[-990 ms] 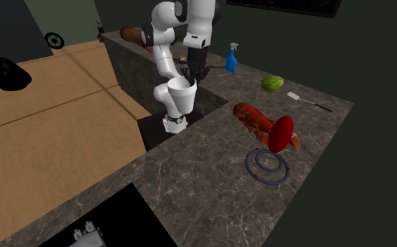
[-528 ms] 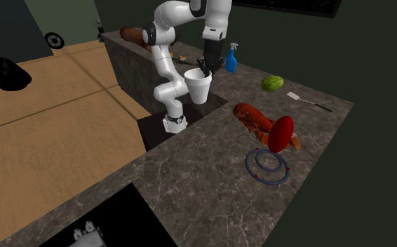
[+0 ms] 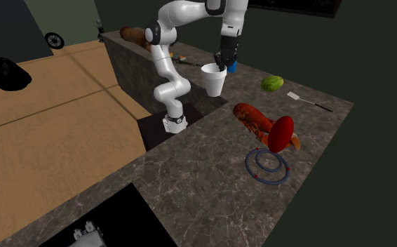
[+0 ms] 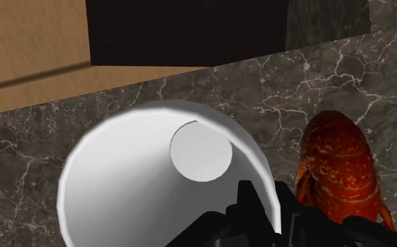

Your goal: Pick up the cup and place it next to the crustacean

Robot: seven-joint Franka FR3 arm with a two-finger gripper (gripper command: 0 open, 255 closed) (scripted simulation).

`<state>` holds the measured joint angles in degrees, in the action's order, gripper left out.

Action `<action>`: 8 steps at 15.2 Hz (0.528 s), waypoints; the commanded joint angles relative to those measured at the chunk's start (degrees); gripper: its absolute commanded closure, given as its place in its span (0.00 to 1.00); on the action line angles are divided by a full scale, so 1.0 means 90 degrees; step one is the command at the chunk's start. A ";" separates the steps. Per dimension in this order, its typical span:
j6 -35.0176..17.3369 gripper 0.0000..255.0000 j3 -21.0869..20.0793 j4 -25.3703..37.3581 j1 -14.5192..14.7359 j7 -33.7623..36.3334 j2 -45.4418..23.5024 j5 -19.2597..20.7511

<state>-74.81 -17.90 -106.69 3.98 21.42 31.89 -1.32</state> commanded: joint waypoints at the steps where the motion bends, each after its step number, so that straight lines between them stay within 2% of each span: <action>1: 0.0115 1.00 -0.0292 0.0194 0.0056 0.0367 -0.0081 -0.0139; 8: 0.0246 1.00 -0.1362 0.0945 0.0155 0.1627 -0.0696 -0.0436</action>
<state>-72.79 -28.97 -98.86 5.21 34.49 26.06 -4.88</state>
